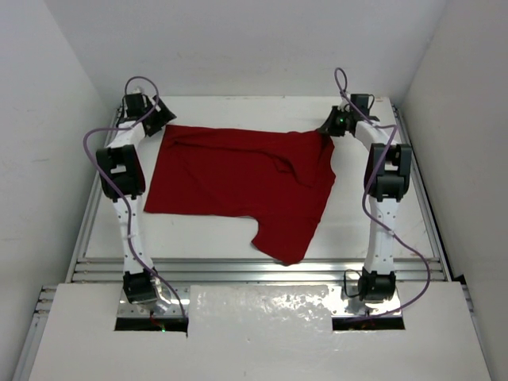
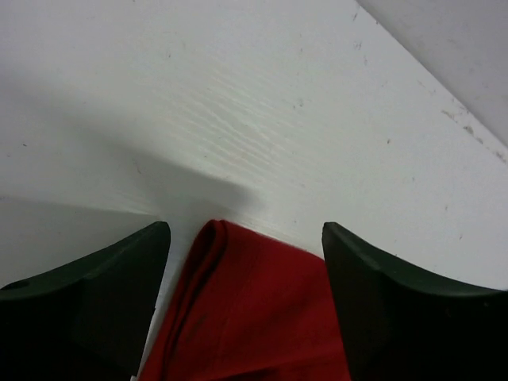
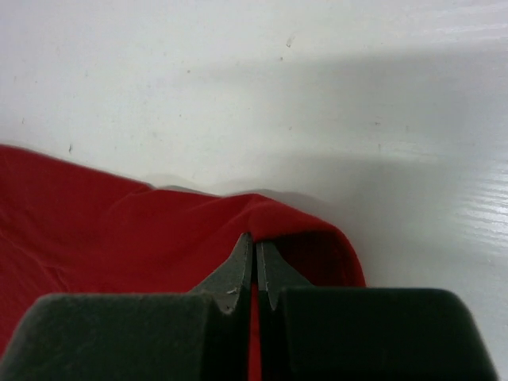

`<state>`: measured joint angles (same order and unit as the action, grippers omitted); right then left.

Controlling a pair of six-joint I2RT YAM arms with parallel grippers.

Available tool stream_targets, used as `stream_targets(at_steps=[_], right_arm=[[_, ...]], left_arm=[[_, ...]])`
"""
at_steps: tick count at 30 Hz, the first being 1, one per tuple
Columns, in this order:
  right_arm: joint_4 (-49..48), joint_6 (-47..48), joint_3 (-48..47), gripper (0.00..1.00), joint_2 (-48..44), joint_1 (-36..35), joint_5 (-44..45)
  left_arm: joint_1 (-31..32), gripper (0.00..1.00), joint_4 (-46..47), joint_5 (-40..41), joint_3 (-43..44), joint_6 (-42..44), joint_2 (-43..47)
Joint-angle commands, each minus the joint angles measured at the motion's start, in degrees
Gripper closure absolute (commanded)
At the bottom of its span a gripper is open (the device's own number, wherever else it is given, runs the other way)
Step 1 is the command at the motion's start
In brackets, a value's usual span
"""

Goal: Fold and stack the t-shirts
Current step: Fold the flattened tshirt in 1/3 of the way

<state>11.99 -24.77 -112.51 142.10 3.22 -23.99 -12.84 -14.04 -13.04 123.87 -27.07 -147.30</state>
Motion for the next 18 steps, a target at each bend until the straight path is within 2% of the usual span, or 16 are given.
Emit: stream_targets(at_steps=[1, 2, 3, 5, 6, 7, 9, 14, 16, 18], right_arm=[[-0.2, 1.6, -1.8, 1.00, -0.7, 0.6, -3.7], [-0.6, 1.2, -1.4, 1.00, -0.9, 0.6, -4.0], [-0.8, 1.0, -1.1, 1.00, -1.3, 0.6, -4.5], [-1.2, 1.0, -0.4, 1.00, -1.7, 0.6, -4.9], [-1.1, 1.0, -0.4, 1.00, -1.9, 0.6, -5.6], [-0.8, 1.2, -0.5, 1.00, -2.2, 0.6, -5.9], [-0.7, 1.7, -0.3, 1.00, -2.8, 0.6, -5.9], [0.6, 2.2, -1.6, 1.00, -3.2, 0.6, -7.0], [0.5, 2.2, -1.5, 1.00, -3.3, 0.6, -7.8], [-0.1, 1.9, -0.1, 1.00, -3.7, 0.7, -8.2]], left_arm=[[-1.0, 0.23, 1.0, 1.8, -4.6, 5.4, 2.6], [-1.0, 0.26, 1.4, 1.8, -5.4, 5.7, 3.0], [-0.9, 0.35, 1.6, 1.2, -5.9, 6.4, 3.1], [-1.0, 0.38, 1.3, 1.4, -6.1, 7.1, 2.8], [-1.0, 0.53, 1.4, 1.8, -6.3, 7.3, 2.8], [-0.9, 0.59, 1.4, 1.7, -6.4, 7.9, 2.7], [-0.9, 0.62, 1.2, 0.8, -6.4, 8.2, 2.5], [-0.8, 0.92, 1.7, 0.1, -7.2, 8.8, 3.2], [-0.9, 1.00, 2.4, -0.7, -7.0, 8.4, 3.1], [-0.9, 1.00, 2.7, -1.1, -5.8, 7.5, 2.5]])
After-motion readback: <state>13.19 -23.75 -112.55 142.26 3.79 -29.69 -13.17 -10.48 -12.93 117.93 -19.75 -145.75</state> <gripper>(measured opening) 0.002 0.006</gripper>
